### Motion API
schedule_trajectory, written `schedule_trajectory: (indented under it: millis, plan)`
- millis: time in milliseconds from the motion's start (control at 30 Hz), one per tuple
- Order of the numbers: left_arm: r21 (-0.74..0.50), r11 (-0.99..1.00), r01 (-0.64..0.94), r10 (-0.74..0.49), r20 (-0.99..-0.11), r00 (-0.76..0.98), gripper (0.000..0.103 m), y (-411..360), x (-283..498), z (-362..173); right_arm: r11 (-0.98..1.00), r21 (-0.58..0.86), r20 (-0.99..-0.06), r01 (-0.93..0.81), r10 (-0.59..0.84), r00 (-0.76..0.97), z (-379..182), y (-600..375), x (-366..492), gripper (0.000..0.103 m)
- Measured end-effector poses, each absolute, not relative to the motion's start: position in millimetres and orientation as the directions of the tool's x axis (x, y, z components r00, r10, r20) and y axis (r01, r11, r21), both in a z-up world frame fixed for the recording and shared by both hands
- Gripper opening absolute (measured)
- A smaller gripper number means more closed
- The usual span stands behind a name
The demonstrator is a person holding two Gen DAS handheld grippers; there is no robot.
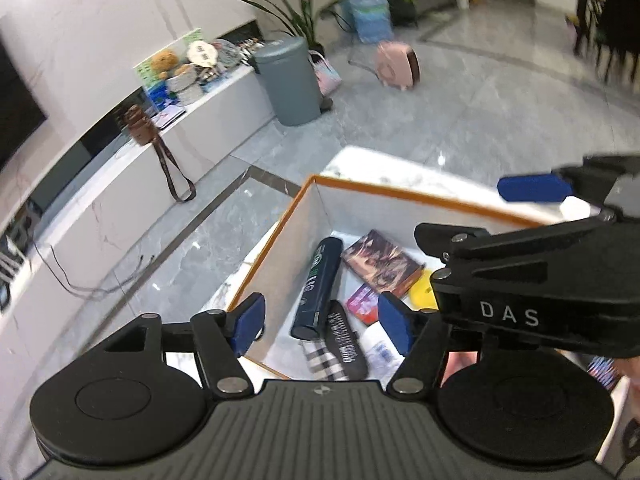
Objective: Organize rigid objects
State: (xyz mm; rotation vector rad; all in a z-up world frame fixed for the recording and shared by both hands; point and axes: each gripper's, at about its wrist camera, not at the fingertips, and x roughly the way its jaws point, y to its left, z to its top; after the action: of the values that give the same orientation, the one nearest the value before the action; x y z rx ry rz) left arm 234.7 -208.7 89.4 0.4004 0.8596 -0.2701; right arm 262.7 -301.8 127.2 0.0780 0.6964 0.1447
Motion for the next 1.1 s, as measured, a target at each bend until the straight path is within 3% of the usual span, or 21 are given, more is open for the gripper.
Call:
schedule_trajectory:
  millis: [333, 433, 700, 767, 1100]
  plan:
    - [0.126, 0.954, 0.273, -0.104, -0.714, 0.693, 0.078, -204, 195, 104, 0.985, 0.09, -0.579, -0.148, 0.173, 0.797, 147, -314, 222, 0.08]
    - [0.073, 0.974, 0.212, -0.102, -0.698, 0.709, 0.095, -198, 185, 100, 0.984, 0.079, -0.565, -0.16, 0.177, 0.806, 147, -320, 211, 0.081]
    - [-0.032, 0.997, 0.074, -0.076, -0.686, 0.723, 0.095, -176, 169, 69, 0.971, 0.075, -0.588, -0.227, 0.227, 0.777, 128, -325, 191, 0.082]
    - [-0.032, 0.999, 0.031, -0.045, -0.684, 0.728, 0.095, -175, 162, 59, 0.97, 0.084, -0.598, -0.228, 0.232, 0.767, 120, -325, 189, 0.086]
    - [-0.08, 0.997, -0.016, -0.045, -0.704, 0.709, 0.095, -163, 151, 40, 0.975, 0.049, -0.656, -0.215, 0.193, 0.73, 90, -330, 199, 0.086]
